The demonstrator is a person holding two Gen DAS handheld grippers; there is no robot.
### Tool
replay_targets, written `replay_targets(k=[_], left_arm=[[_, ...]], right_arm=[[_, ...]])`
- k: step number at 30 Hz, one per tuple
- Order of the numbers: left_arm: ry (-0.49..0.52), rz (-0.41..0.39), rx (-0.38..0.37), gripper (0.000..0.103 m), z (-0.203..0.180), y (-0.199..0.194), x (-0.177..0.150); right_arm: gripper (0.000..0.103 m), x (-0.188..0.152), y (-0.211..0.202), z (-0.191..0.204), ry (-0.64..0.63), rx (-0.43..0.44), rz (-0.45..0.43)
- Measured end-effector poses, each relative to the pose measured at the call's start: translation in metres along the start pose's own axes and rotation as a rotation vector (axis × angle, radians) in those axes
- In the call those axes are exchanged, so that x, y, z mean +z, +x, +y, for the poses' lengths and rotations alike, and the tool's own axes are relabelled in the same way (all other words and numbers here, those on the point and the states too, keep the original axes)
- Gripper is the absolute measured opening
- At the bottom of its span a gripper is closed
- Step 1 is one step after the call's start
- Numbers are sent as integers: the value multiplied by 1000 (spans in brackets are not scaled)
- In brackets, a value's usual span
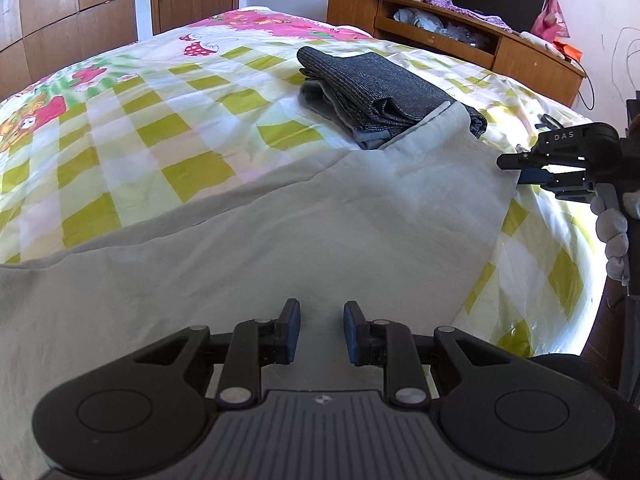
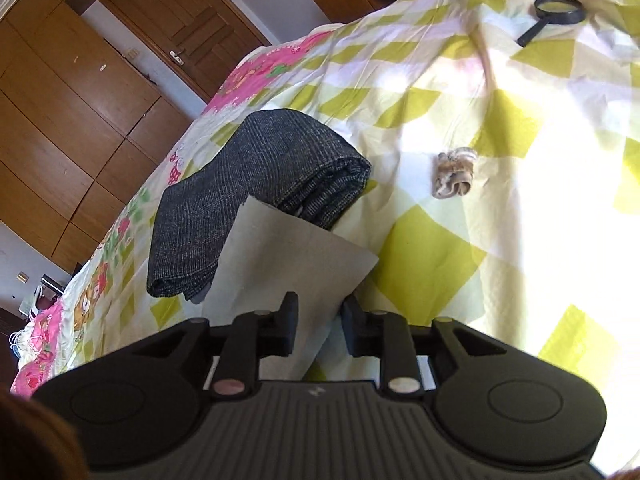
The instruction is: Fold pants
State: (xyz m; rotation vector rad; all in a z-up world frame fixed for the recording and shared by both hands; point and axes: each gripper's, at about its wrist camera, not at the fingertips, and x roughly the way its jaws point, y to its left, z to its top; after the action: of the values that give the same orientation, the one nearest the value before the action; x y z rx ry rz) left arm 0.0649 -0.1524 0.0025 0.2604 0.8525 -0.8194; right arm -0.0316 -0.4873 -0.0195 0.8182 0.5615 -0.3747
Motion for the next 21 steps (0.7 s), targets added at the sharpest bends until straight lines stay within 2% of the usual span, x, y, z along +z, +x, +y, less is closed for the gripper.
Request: replay_targets(k=[2, 6, 10, 12, 14, 15, 17, 19, 21], left_arm=[[-3, -2, 1, 36, 0, -1, 1], [-8, -20, 7, 36, 2, -7, 4], [-18, -54, 16, 36, 5, -19, 8], [-29, -52, 9, 36, 6, -16, 6], [-32, -23, 4, 36, 6, -7, 2], [-29, -12, 4, 36, 5, -3, 0], [-31, -5, 0, 37, 3, 1, -3], [-25, -9, 0, 37, 1, 0, -3], [-20, -13, 4, 37, 2, -1, -2]], right_arm=[[3, 5, 4, 3, 6, 15, 3], [3, 24, 2, 31, -21, 90, -35], [2, 36, -27, 55, -43, 273, -149], [2, 31, -29, 47, -36, 243, -166], [3, 23, -6, 29, -44, 124, -100], [4, 19, 8, 17, -11, 79, -37], [8, 10, 21, -2, 68, 78, 27], [10, 7, 22, -6, 69, 44, 8], [14, 6, 21, -12, 97, 67, 13]])
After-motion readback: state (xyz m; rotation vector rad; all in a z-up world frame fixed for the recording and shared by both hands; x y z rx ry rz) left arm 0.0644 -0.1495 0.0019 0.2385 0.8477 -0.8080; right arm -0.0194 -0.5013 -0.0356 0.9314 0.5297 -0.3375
